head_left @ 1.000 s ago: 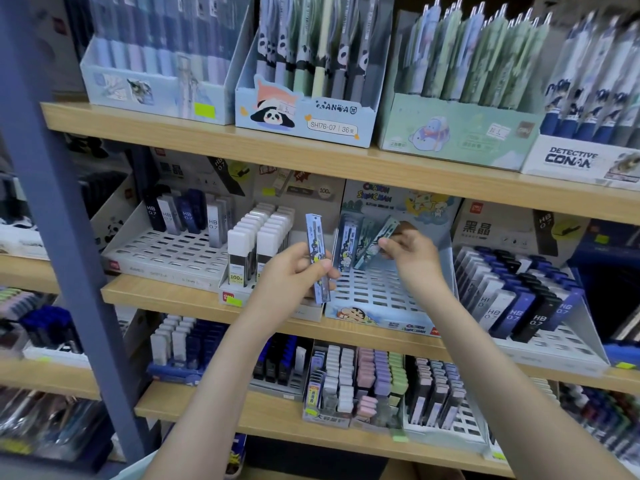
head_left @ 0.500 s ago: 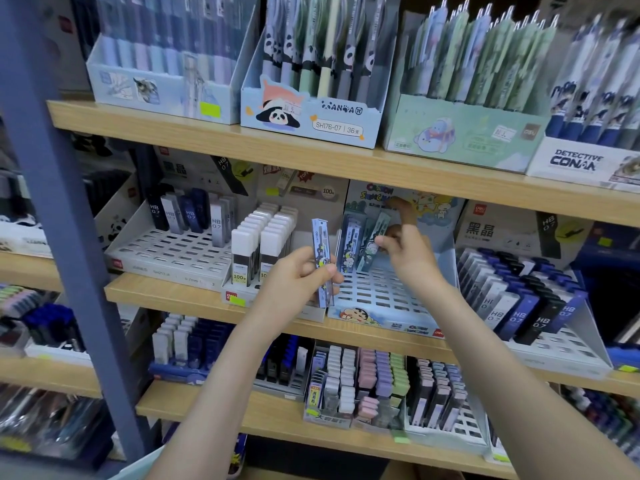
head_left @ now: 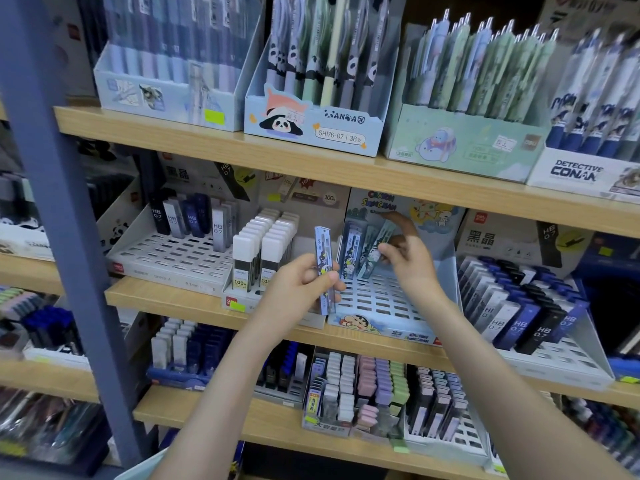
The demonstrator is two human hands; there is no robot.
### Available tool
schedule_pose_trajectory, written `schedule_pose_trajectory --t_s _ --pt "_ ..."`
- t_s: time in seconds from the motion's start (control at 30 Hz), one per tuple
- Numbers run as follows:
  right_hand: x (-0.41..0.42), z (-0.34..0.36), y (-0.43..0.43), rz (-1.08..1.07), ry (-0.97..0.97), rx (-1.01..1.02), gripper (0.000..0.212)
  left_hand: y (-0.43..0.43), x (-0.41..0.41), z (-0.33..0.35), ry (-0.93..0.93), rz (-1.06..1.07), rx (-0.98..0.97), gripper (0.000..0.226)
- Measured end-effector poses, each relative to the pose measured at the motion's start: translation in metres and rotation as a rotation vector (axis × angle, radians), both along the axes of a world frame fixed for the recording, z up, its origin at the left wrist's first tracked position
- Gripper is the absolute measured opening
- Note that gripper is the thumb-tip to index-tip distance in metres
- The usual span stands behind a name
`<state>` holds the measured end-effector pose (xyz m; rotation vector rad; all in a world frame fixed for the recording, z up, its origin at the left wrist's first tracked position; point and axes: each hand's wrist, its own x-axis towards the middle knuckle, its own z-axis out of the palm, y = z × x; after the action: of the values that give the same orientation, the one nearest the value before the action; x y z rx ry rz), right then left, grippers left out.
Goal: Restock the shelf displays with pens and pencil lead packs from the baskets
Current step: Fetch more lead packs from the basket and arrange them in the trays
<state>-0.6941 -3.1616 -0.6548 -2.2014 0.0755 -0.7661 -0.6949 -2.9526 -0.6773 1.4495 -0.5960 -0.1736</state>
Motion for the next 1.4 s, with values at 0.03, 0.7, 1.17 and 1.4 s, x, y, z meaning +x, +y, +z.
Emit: schedule_pose_trajectory --t_s 0.03,0.7,1.17,1.4 --pt "0.000 0.000 -0.001 0.005 -0.006 0.014 0.046 0.000 0.000 0.000 0.003 -0.002 -0.001 0.010" --pt "-0.006 -0.001 0.008 -0.078 0.215 -0.293 0.037 0.001 0.003 -0.003 -0.009 -0.017 0.023 0.008" --pt "-0.054 0.022 0.065 0.351 0.046 0.036 0.034 0.000 -0.003 0.000 -0.180 -0.012 0.163 0.017" --pt "-0.048 0.023 0.062 0.314 -0.037 0.227 0.031 -0.005 -0.008 0.001 -0.275 0.111 0.207 0.017"
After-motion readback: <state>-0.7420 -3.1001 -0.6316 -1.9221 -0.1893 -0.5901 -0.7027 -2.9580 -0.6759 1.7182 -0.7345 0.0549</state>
